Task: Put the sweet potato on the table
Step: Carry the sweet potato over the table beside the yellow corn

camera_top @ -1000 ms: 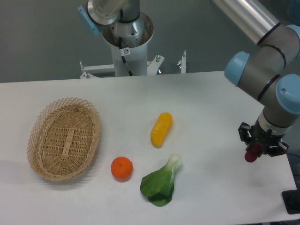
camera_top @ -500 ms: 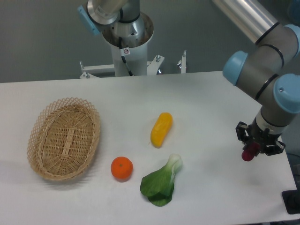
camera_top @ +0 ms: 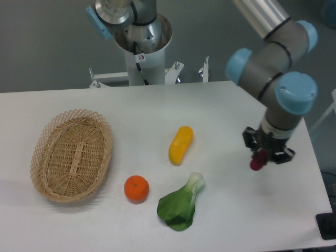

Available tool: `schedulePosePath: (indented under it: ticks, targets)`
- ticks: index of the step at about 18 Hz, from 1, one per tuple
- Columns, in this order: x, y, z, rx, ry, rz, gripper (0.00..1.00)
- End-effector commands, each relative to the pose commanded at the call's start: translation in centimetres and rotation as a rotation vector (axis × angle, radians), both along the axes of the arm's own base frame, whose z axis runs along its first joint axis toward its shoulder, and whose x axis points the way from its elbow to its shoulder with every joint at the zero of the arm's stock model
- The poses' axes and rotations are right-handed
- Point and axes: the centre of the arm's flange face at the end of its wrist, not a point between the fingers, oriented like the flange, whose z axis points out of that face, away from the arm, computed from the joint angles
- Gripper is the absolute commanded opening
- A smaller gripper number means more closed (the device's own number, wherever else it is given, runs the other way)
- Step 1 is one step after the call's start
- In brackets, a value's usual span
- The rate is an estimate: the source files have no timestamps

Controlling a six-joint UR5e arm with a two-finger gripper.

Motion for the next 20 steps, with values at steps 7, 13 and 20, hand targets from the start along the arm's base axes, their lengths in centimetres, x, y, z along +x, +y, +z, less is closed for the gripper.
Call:
schedulePosePath:
  ticks: [7,13,20]
  targets:
    - [8.8,0.5,-0.8,-0.03,-0.046,-0.083,0.16]
    - [15.1,1.9,-4.5,-0.082,-0.117,-0.161,0.16]
    - [20.1,1.7,-6.8,-0.135,-0.181,-0.209,0.16]
